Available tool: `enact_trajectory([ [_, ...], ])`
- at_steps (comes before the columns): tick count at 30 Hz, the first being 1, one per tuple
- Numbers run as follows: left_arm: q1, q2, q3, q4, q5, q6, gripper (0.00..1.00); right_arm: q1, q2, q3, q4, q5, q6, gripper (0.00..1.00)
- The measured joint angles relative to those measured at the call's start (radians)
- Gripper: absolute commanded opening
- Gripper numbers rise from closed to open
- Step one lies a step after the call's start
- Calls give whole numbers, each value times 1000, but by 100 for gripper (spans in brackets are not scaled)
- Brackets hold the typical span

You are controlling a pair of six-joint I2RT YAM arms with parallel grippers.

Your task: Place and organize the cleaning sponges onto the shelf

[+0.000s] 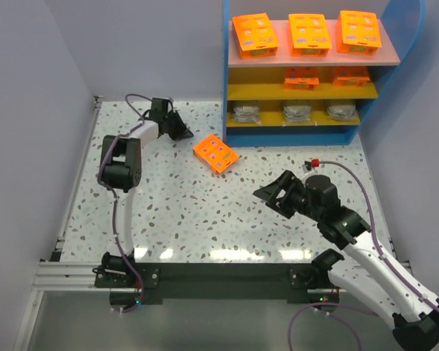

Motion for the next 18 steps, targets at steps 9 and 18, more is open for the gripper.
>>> enact_trajectory([
  [9, -80, 30, -8, 75, 151, 14, 0, 0, 40, -148, 16, 24, 3, 75],
  [18, -160, -133, -351, 245, 247, 28, 0, 0, 184, -322, 256, 36, 45, 77],
])
